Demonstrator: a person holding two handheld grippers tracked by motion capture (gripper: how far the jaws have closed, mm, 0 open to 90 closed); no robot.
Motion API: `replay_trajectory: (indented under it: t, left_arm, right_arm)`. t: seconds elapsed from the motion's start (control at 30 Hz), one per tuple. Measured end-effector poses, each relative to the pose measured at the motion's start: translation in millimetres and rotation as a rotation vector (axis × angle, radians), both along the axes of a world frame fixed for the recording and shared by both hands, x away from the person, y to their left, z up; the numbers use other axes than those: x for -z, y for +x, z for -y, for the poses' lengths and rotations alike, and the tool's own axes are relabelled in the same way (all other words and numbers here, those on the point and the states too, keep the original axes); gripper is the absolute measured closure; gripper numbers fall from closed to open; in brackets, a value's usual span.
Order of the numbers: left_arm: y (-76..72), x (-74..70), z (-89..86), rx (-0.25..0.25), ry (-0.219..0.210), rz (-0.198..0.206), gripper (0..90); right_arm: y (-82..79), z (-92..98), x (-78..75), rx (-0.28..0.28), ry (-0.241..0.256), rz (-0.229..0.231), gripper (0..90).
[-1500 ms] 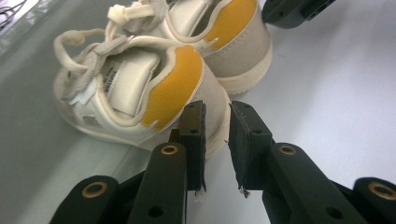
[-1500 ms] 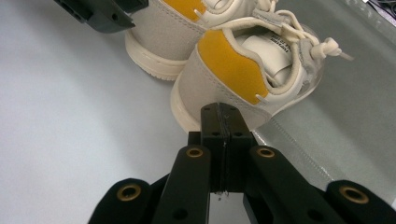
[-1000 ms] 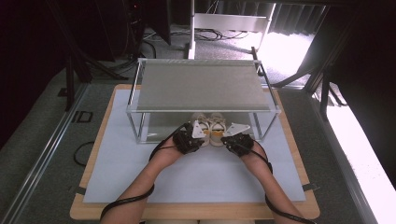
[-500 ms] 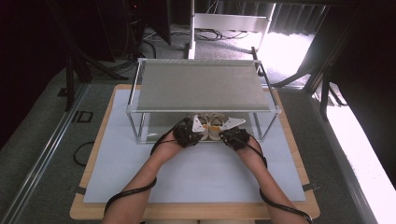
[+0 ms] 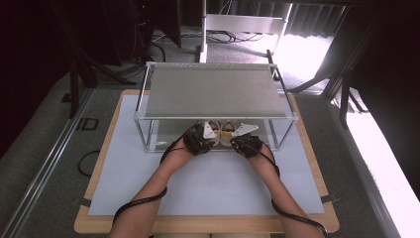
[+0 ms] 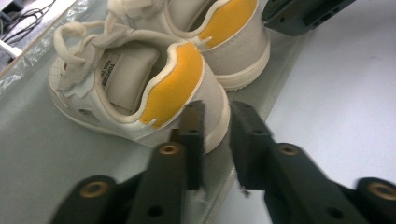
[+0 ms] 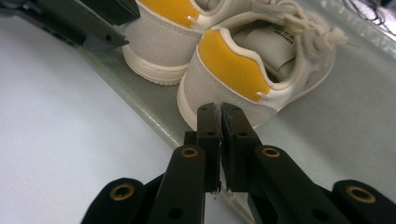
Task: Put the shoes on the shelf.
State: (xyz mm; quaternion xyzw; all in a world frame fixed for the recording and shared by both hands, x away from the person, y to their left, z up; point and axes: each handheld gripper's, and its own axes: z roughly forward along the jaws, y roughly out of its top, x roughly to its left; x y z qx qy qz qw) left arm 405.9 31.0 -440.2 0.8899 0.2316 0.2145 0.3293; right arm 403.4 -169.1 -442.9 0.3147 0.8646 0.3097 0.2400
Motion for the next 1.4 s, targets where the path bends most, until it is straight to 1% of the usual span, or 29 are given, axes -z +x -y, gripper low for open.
replay_trajectory:
  t: [0.07,0.1,0.13,0.2,0.23,0.27,0.3,0.33,0.37,0.4,0.43,0.47,0.5,0.53,0.6,0.63,0.67,0.7,0.73,0.8,0.83,0.9,0.93,1.0,1.03,1.17,1.3,1.4]
  left_arm:
    - [-2.9,-0.8,-0.2,-0.013,-0.015,-0.008,65.2]
    - [-5.0,-1.1,-0.4,-0.014,-0.018,-0.01,61.7]
    - [-6.7,-1.2,-0.7,-0.013,-0.025,-0.014,60.4]
    - [-9.5,-2.2,-1.3,-0.028,-0.031,-0.037,48.1]
    - [-11.0,-3.1,-2.3,-0.027,-0.036,-0.034,44.3]
    - [-12.6,-3.8,-3.0,-0.033,-0.052,-0.045,39.0]
    - [-13.5,-4.7,-3.8,-0.04,-0.064,-0.06,29.5]
    - [-14.4,-5.3,-4.9,-0.04,-0.08,-0.08,23.0]
    - [-15.9,-5.8,-5.7,-0.039,-0.092,-0.071,18.2]
    - [-17.9,-6.5,-6.7,-0.043,-0.09,-0.056,13.9]
    - [-19.2,-7.1,-7.7,-0.046,-0.09,-0.049,13.3]
    - [-20.1,-7.5,-8.6,-0.052,-0.096,-0.047,9.3]
    - [-21.4,-8.0,-10.0,-0.056,-0.106,-0.05,5.3]
    - [-22.8,-8.5,-11.2,-0.059,-0.111,-0.054,3.7]
    - [-26.3,-9.1,-13.7,-0.056,-0.111,-0.042,2.4]
    - [-28.3,-9.2,-14.7,-0.058,-0.116,-0.042,2.1]
    - [-28.3,-9.2,-14.7,-0.058,-0.116,-0.042,2.1]
    - [-32.1,-9.5,-16.8,-0.057,-0.122,-0.037,2.1]
    - [-33.9,-9.7,-17.7,-0.059,-0.123,-0.03,2.1]
    - [-38.4,-9.6,-20.7,-0.06,-0.133,-0.021,2.1]
    - [-40.3,-9.2,-21.8,-0.062,-0.13,-0.018,2.1]
    - [-43.3,-8.1,-23.9,-0.058,-0.134,-0.023,2.1]
    - [-45.2,-7.4,-25.1,-0.061,-0.128,-0.017,2.1]
    - [-49.6,-5.9,-29.5,-0.062,-0.139,-0.019,2.1]
    - [-52.3,-5.1,-32.8,-0.068,-0.135,-0.016,2.1]
    - [-59.5,-3.0,-42.3,-0.087,-0.144,-0.01,2.1]
    - [-66.1,-3.1,-51.2,-0.1,-0.144,0.003,2.1]
    - [-69.5,-2.4,-57.9,-0.105,-0.15,-0.003,2.1]
  right_arm:
    - [-2.6,2.6,-1.1,-0.011,0.031,-0.002,79.9]
    - [-4.3,3.7,-1.5,-0.015,0.041,-0.005,77.0]
    - [-5.7,4.8,-1.7,-0.023,0.041,0.002,72.1]
    - [-9.5,5.9,-2.2,-0.023,0.053,0.016,56.5]
    - [-11.1,6.5,-2.7,-0.021,0.056,0.013,50.4]
    - [-12.8,7.2,-2.8,-0.018,0.067,0.013,46.0]
    - [-14.6,8.0,-3.2,-0.015,0.077,0.02,41.9]
    - [-16.4,8.9,-3.6,-0.007,0.085,0.029,37.0]
    - [-18.2,9.7,-4.2,-0.004,0.104,0.031,32.8]
    - [-19.3,10.9,-4.8,-0.004,0.119,0.031,28.3]
    - [-20.3,12.0,-5.3,0.0,0.13,0.03,26.1]
    - [-21.2,12.9,-5.5,-0.006,0.143,0.025,20.5]
    - [-22.2,13.2,-5.6,-0.013,0.145,0.022,15.9]
    - [-23.2,13.6,-5.6,-0.008,0.148,0.022,15.6]
    - [-25.2,15.2,-5.5,-0.029,0.174,0.02,12.6]
    - [-26.7,15.2,-5.0,-0.02,0.168,0.038,12.4]
    - [-26.7,15.2,-5.0,-0.02,0.168,0.038,12.4]
    - [-28.0,15.8,-5.2,-0.027,0.163,0.044,12.4]
    - [-30.5,17.3,-5.8,-0.043,0.178,0.037,12.3]
    - [-33.4,18.7,-6.3,-0.048,0.179,0.042,12.3]
    - [-34.7,19.8,-6.3,-0.054,0.183,0.041,12.3]
    - [-36.9,21.3,-6.3,-0.051,0.183,0.044,12.3]
    - [-38.7,22.1,-6.3,-0.051,0.188,0.042,12.4]
    - [-43.0,25.1,-6.4,-0.045,0.19,0.049,12.3]
    - [-44.8,26.9,-6.3,-0.043,0.196,0.049,12.3]
    - [-52.3,37.2,-5.7,-0.022,0.209,0.051,12.3]
    - [-56.5,48.7,-5.1,0.004,0.216,0.061,12.3]
    - [-58.0,57.7,-3.3,0.016,0.229,0.056,12.3]
